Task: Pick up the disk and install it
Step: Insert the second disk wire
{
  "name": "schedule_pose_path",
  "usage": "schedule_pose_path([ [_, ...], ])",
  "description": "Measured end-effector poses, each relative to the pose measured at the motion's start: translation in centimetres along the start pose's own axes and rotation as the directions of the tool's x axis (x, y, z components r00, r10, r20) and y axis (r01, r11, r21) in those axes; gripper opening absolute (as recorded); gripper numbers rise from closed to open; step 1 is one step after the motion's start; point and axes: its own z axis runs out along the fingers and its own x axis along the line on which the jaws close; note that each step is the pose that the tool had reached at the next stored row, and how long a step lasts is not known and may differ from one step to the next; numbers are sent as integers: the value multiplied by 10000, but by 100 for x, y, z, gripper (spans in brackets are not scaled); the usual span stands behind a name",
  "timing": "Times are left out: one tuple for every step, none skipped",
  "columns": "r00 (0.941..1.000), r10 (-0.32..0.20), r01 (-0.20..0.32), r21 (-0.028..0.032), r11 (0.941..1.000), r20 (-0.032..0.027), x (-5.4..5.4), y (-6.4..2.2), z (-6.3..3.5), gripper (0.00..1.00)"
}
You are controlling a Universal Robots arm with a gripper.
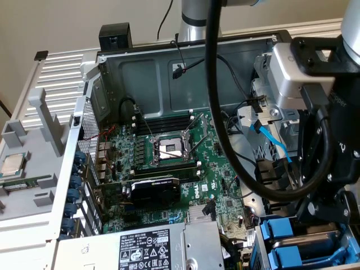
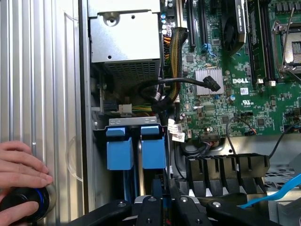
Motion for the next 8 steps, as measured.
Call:
schedule_pose_path([
  [10000, 0, 0, 1, 10000, 1, 0, 0, 1, 16],
  [10000, 0, 0, 1, 10000, 1, 0, 0, 3, 16],
  [10000, 0, 0, 2, 10000, 2, 0, 0, 3, 16],
  [10000, 0, 0, 3, 10000, 3, 0, 1, 4, 16],
  [10000, 0, 0, 4, 10000, 2, 0, 1, 4, 16],
  [10000, 0, 0, 5, 10000, 2, 0, 1, 4, 16],
  [10000, 0, 0, 6, 10000, 2, 0, 2, 4, 16],
  [10000, 0, 0, 8, 10000, 3, 0, 3, 5, 16],
])
